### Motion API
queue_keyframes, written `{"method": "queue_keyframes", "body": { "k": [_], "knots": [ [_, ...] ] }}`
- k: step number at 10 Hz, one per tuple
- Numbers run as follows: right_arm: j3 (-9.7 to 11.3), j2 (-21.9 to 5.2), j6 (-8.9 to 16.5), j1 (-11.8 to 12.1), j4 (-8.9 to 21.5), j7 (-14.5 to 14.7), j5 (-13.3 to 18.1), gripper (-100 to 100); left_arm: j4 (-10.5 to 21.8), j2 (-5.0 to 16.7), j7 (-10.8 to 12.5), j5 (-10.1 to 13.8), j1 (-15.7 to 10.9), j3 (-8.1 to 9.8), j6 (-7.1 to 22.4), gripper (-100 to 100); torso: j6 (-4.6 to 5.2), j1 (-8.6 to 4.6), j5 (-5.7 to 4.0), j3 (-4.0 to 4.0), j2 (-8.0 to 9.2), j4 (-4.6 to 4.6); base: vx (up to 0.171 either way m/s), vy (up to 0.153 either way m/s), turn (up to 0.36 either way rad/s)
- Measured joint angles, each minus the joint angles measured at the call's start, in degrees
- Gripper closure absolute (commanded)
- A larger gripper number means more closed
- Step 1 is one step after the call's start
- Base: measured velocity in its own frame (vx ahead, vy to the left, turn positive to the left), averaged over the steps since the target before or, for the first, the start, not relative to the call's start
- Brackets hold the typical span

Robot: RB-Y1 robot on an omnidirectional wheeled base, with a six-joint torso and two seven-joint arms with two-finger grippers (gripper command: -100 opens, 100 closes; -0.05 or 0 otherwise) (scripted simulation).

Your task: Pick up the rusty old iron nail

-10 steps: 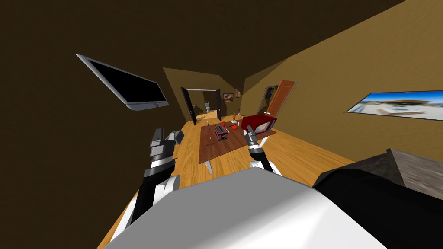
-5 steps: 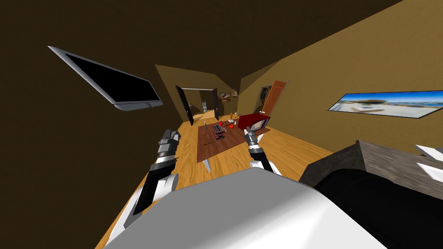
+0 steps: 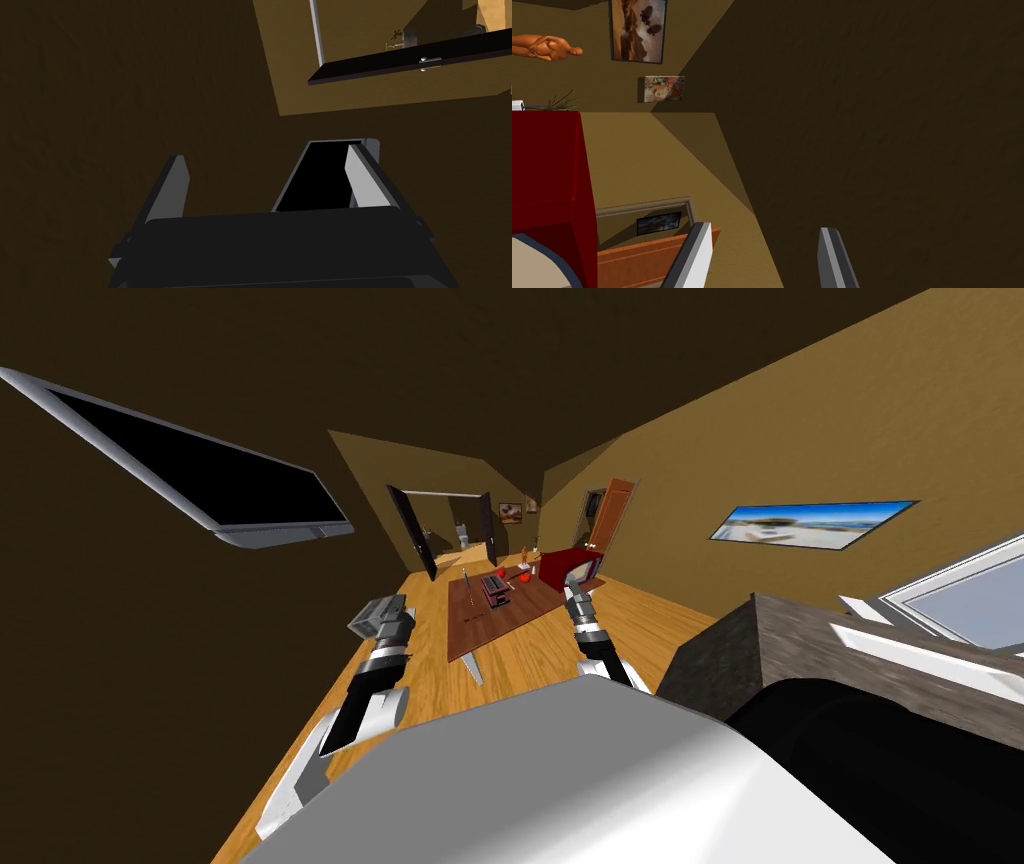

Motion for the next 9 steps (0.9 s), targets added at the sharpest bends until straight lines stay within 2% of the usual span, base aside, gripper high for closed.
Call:
{"method": "queue_keyframes", "body": {
  "k": [3,5,7,9],
  "knots": [
    [0.0,0.0,0.0,0.0,0.0,0.0,0.0,0,2.95,1.16,0.85,0.18,-1.74,1.49,4.78,-100,-0.01,0.01,0.0,-0.06,-0.1,-0.03,-0.054,-0.025,-0.16],
    [0.0,0.0,0.0,0.0,0.0,0.0,0.0,0,6.39,2.0,1.55,0.39,-3.63,2.7,6.78,-100,0.0,0.05,0.01,-0.09,-0.15,-0.04,-0.038,-0.015,-0.121],
    [0.0,0.0,0.0,-0.01,0.0,0.0,0.0,0,9.2,2.5,2.28,0.36,-5.22,4.09,10.25,-100,0.03,0.01,0.0,-0.07,-0.11,-0.04,-0.046,-0.023,-0.192],
    [0.0,0.0,0.0,0.0,0.0,0.0,0.0,0,13.45,2.58,2.69,0.09,-7.58,5.15,12.6,-100,0.02,0.01,0.0,-0.11,-0.17,-0.04,-0.031,-0.024,-0.132]
  ]
}}
